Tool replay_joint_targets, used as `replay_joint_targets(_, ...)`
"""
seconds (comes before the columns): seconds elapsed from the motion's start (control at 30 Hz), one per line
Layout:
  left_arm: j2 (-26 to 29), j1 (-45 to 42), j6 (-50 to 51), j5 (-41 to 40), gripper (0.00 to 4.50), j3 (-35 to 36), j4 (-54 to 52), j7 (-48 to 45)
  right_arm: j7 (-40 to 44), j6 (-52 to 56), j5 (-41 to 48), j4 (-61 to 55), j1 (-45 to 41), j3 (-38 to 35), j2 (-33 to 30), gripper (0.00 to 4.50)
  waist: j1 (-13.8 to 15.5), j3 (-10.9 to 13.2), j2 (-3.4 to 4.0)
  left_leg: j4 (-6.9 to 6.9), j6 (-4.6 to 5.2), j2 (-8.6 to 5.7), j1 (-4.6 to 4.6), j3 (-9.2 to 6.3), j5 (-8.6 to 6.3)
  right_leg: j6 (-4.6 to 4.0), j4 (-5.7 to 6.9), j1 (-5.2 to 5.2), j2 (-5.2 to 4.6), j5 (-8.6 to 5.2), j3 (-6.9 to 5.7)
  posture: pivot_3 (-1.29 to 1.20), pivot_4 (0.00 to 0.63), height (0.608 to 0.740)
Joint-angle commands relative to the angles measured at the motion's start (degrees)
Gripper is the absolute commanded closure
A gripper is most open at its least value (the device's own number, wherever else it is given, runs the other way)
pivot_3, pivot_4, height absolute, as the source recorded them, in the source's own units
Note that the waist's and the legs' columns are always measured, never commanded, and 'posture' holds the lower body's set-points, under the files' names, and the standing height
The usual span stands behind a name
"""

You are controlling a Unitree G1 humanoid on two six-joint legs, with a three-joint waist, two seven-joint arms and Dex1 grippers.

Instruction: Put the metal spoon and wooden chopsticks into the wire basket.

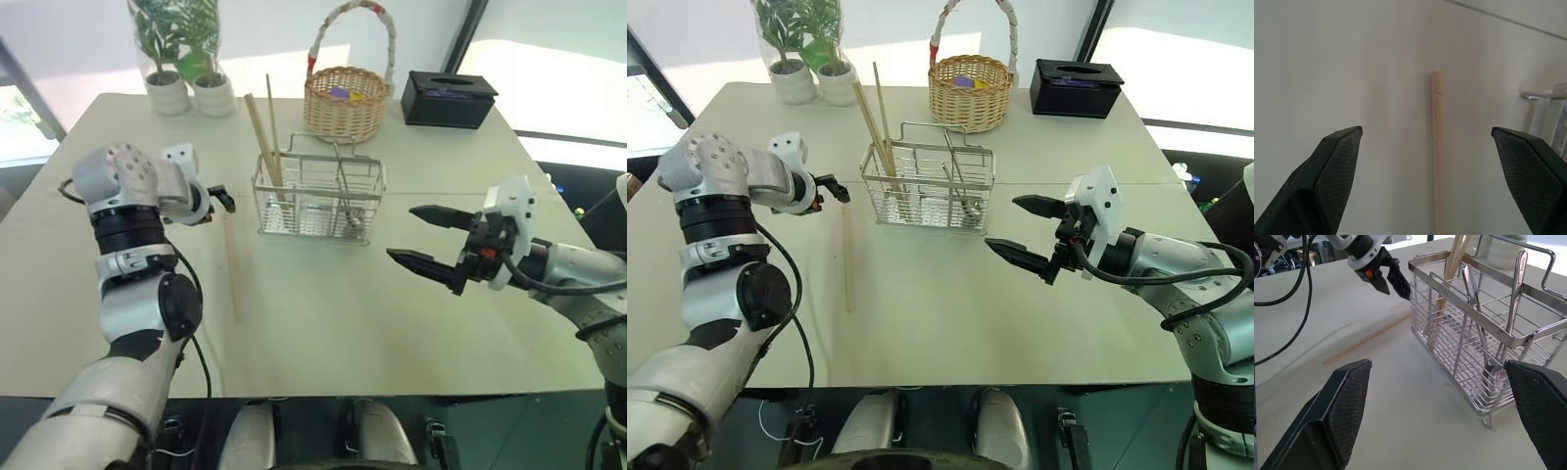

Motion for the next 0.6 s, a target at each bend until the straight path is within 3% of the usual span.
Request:
replay_joint_targets(0.03, -0.94, -0.59, -0.57, 2.79, 0.03, -0.46, 0.75, -0.77, 0.89, -0.24, 1.21, -2.83, 1.10, -2.01, -0.99, 0.00, 0.14, 0.00, -0.02, 0.01, 0.00, 0.00, -0.01, -0.01, 0.00, 0.00, -0.01, 0.01, 0.00, 0.00, 0.00, 0.00, 0.150, 0.712)
replay_joint_targets(0.37, -2.36, -1.51, -4.94, 6.91, 0.03, -5.10, 10.24, -5.80, 0.38, -0.57, 1.58, -5.02, 3.52, -2.49, -0.76, 0.00, 0.09, -0.09, 0.15, 0.01, 0.00, 0.00, 0.04, 0.00, -0.01, 0.00, 0.00, 0.03, -0.01, 0.00, 0.00, 0.00, 0.150, 0.712)
replay_joint_targets(0.47, -1.52, -2.00, -6.08, 7.76, 0.83, -6.50, 12.63, -7.07, -0.27, -0.57, 1.71, -5.21, 3.55, -2.53, -0.39, 0.00, 0.06, -0.12, 0.19, 0.01, 0.00, -0.01, 0.06, 0.00, -0.01, 0.01, -0.01, 0.05, -0.02, -0.01, 0.00, 0.00, 0.150, 0.712)
replay_joint_targets(0.6, -1.15, -2.87, -6.17, 8.35, 2.92, -6.54, 13.99, -7.92, -0.81, -0.52, 2.08, -5.42, 3.74, -2.70, -0.23, 0.00, 0.28, -0.12, 0.20, 0.01, 0.00, 0.00, 0.06, 0.00, -0.01, 0.01, 0.00, 0.05, -0.03, -0.01, 0.00, 0.00, 0.150, 0.712)
